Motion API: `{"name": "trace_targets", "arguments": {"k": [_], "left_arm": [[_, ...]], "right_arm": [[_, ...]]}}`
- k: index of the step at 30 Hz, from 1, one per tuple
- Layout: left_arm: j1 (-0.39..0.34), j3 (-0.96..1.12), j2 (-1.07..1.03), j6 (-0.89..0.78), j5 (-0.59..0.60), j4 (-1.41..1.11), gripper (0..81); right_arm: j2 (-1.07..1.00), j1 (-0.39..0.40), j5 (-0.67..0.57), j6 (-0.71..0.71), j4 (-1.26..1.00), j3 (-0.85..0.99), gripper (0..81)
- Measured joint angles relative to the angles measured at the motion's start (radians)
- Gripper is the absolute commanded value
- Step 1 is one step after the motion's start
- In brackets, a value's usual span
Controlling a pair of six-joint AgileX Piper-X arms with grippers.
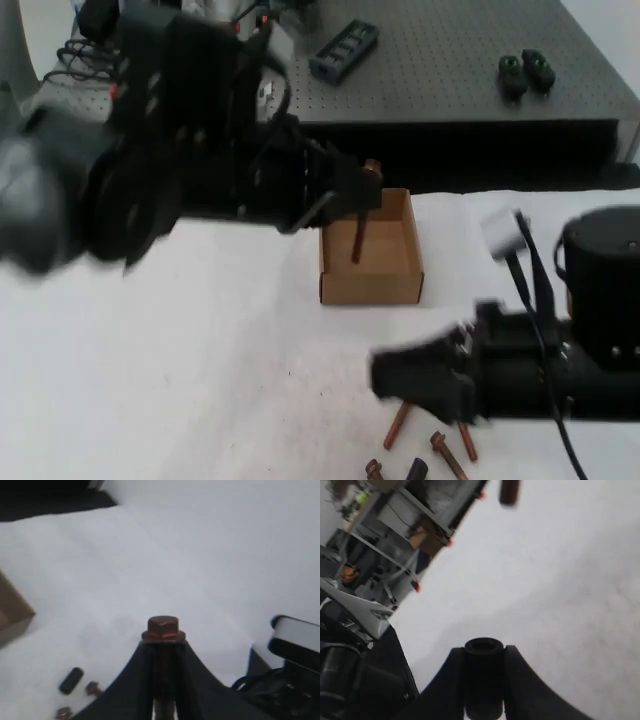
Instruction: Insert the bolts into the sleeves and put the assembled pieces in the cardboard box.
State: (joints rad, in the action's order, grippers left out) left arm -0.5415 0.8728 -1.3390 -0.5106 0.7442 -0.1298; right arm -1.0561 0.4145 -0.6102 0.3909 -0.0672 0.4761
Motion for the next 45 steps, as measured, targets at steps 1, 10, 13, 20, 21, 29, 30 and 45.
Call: {"name": "trace_targets", "arguments": {"k": [1,10,13,20,21,29,30,45], "left_arm": [[0.0,0.0,0.001,-0.002,0.0,-0.003,0.7],[0.0,-0.017,0.006,-0.011,0.01,-0.029,0.7],[0.0,-0.017,0.006,-0.014,0.01,-0.029,0.7],[0.0,-0.017,0.006,-0.014,0.01,-0.032,0.7],[0.0,-0.017,0.006,-0.014,0.012,-0.032,0.7],[0.0,-0.017,0.006,-0.008,0.013,-0.049,0.7],[0.0,-0.017,0.006,-0.007,0.011,-0.054,0.7],[-0.004,-0.017,0.006,-0.008,-0.035,-0.058,0.7]], "right_arm": [[-0.011,0.016,0.013,0.016,-0.055,0.002,0.1],[-0.042,0.036,0.104,0.062,-0.208,0.002,0.1],[-0.067,0.036,0.104,0.077,-0.254,0.006,0.1],[-0.096,0.036,0.115,0.117,-0.298,0.022,0.1],[-0.096,0.036,0.123,0.123,-0.302,0.022,0.1],[-0.096,0.042,0.198,0.143,-0.311,0.022,0.1],[-0.096,0.042,0.201,0.143,-0.311,0.022,0.1],[-0.094,0.035,0.241,0.144,-0.419,0.025,0.1]]}}
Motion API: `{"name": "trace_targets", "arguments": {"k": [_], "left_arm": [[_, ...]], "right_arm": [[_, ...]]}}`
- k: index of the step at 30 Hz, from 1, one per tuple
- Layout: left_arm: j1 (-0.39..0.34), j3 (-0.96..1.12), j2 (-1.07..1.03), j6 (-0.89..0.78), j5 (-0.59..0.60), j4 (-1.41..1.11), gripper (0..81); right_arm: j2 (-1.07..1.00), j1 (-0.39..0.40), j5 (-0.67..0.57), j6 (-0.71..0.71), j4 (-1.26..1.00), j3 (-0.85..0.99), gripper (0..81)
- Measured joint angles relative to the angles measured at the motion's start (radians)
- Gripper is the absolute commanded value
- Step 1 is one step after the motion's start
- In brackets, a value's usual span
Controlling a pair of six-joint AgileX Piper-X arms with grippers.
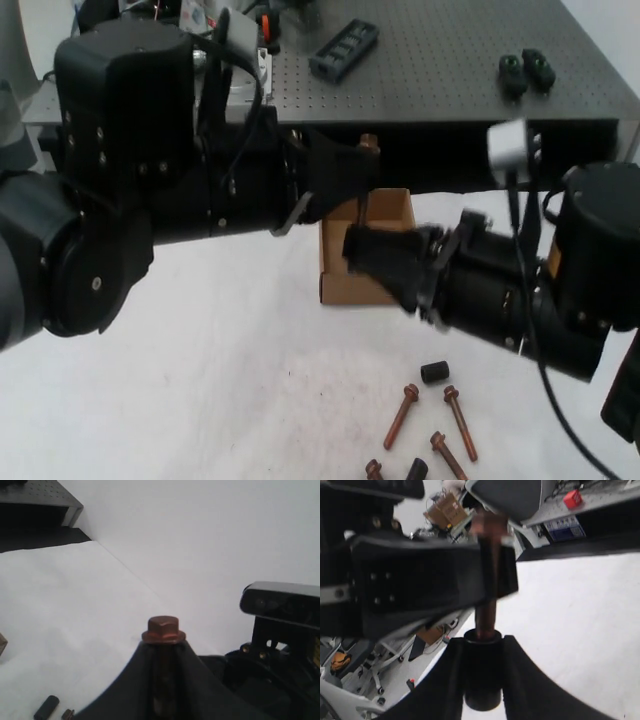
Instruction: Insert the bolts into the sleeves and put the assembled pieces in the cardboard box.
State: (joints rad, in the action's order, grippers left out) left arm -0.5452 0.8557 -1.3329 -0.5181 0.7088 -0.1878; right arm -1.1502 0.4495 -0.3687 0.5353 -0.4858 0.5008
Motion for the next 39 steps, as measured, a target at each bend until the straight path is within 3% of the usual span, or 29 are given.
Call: {"name": "trace_targets", "arguments": {"k": [8,10,13,14,18,21,26,32,36,39], "left_arm": [[-0.001,0.0,0.003,0.0,0.022,-0.003,2.8],[-0.001,0.0,0.003,0.001,0.026,-0.003,18.1],[-0.001,0.0,0.003,0.003,0.035,0.001,54.8],[-0.001,0.0,0.003,0.003,0.025,0.007,59.6],[-0.001,0.0,0.003,0.01,-0.056,0.058,55.9],[-0.001,0.0,0.003,0.044,-0.11,0.144,53.3],[-0.001,0.0,-0.004,0.162,-0.205,0.306,53.3],[-0.017,0.0,-0.046,0.267,-0.236,0.448,53.3],[-0.048,0.0,-0.072,0.315,-0.285,0.507,53.3],[-0.068,0.0,-0.081,0.326,-0.305,0.524,53.3]], "right_arm": [[0.0,0.0,0.019,0.003,-0.004,0.0,0.1],[0.0,-0.003,0.026,0.003,-0.007,0.0,0.1],[0.0,-0.053,0.069,-0.013,-0.019,0.003,0.1],[-0.004,-0.078,0.081,-0.022,-0.014,0.007,0.1],[-0.041,-0.152,0.106,-0.081,0.043,0.05,0.1],[-0.21,-0.242,0.152,-0.22,0.271,0.239,0.1],[-0.415,-0.258,0.236,-0.327,0.486,0.447,0.1],[-0.758,-0.258,0.329,-0.424,0.796,0.812,0.1],[-0.856,-0.256,0.349,-0.428,0.87,0.9,0.6],[-0.914,-0.252,0.355,-0.431,0.911,0.941,6.3]]}}
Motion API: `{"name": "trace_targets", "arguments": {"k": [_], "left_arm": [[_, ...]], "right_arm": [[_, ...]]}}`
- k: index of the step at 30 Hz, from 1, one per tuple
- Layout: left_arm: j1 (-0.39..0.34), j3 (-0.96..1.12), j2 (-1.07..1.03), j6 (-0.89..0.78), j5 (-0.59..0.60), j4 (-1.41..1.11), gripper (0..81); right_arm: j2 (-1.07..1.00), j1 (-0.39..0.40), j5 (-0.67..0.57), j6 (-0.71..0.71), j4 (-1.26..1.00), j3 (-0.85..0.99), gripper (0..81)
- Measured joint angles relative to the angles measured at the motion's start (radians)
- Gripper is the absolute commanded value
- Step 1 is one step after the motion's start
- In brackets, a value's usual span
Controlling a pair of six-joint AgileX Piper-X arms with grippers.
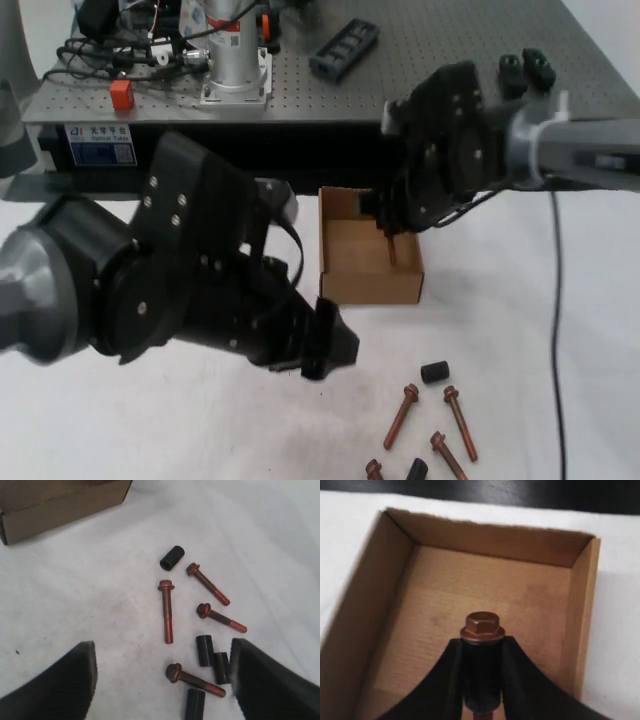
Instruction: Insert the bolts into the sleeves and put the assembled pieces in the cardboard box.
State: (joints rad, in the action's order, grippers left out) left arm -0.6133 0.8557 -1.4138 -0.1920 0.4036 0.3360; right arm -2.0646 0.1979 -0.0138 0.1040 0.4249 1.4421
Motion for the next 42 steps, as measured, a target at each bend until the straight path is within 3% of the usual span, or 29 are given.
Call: {"name": "trace_targets", "arguments": {"k": [5,7,12,17,22,29,38,42], "left_arm": [[-0.017,-0.001,-0.001,0.001,-0.024,0.02,53.3],[-0.016,-0.001,-0.001,0.008,-0.029,0.029,53.3],[-0.016,-0.001,-0.001,0.016,-0.046,0.047,53.3],[-0.016,-0.001,-0.001,0.025,-0.046,0.057,53.3],[-0.017,-0.001,-0.001,0.031,-0.048,0.057,53.3],[-0.017,-0.001,-0.001,0.045,-0.054,0.057,53.3],[-0.017,-0.001,-0.001,0.045,-0.054,0.057,53.3],[-0.017,-0.001,-0.001,0.045,-0.054,0.057,53.3]], "right_arm": [[-0.031,0.002,0.002,-0.003,0.034,0.034,32.8],[-0.033,0.002,0.002,-0.003,0.034,0.034,37.1],[-0.003,0.002,0.002,-0.003,0.04,0.034,35.6],[0.183,0.002,0.002,-0.012,0.109,-0.019,35.6],[0.488,0.031,0.022,-0.024,0.281,-0.276,35.6],[0.47,0.09,0.068,-0.019,0.36,-0.502,35.6],[0.404,0.096,0.094,-0.007,0.293,-0.574,35.6],[0.375,0.096,0.095,-0.006,0.255,-0.583,25.7]]}}
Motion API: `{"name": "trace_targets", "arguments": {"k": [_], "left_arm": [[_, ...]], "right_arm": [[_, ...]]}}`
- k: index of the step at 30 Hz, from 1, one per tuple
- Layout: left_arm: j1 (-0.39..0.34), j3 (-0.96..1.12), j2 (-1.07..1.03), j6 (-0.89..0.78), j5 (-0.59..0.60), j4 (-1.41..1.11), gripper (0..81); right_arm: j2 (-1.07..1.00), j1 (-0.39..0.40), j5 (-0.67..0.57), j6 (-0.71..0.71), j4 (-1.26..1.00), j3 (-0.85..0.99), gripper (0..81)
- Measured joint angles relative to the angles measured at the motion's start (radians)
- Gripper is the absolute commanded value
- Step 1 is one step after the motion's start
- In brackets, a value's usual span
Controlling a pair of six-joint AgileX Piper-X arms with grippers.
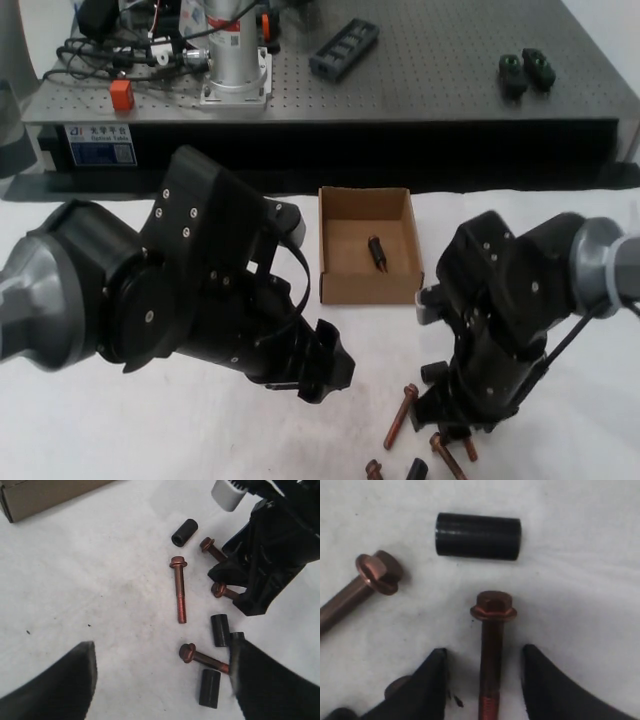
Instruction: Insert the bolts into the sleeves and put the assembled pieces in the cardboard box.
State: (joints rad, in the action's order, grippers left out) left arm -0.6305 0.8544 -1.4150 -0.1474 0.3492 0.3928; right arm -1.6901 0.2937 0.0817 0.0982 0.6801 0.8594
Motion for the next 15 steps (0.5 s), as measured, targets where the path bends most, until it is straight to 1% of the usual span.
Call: {"name": "trace_targets", "arguments": {"k": [3,6,8,9,10,11,12,14,15], "left_arm": [[-0.008,0.0,0.0,0.0,0.0,0.005,53.3],[-0.058,0.0,-0.008,0.0,0.0,0.038,53.3],[-0.095,0.0,-0.03,0.024,0.0,0.054,53.3],[-0.133,0.0,-0.064,0.04,-0.002,0.066,53.3],[-0.155,0.0,-0.086,0.051,-0.008,0.073,53.3],[-0.196,0.0,-0.126,0.082,-0.024,0.088,53.1],[-0.214,0.006,-0.15,0.098,-0.032,0.102,51.7],[-0.244,0.027,-0.196,0.121,-0.038,0.137,49.0],[-0.258,0.043,-0.218,0.134,-0.039,0.157,47.5]], "right_arm": [[-0.001,0.0,0.0,0.0,-0.016,0.0,13.2],[-0.004,0.0,0.0,-0.004,-0.045,0.0,0.3],[-0.006,0.0,0.0,-0.016,-0.051,0.0,0.2],[-0.006,-0.003,0.0,-0.018,-0.052,-0.002,0.2],[-0.006,-0.007,0.0,-0.021,-0.052,-0.001,0.2],[-0.006,-0.012,-0.007,-0.021,-0.052,-0.001,0.2],[-0.004,-0.019,-0.015,-0.021,-0.052,-0.001,0.2],[0.009,-0.043,-0.038,-0.023,-0.052,-0.009,0.2],[0.032,-0.074,-0.047,-0.029,-0.053,-0.028,0.2]]}}
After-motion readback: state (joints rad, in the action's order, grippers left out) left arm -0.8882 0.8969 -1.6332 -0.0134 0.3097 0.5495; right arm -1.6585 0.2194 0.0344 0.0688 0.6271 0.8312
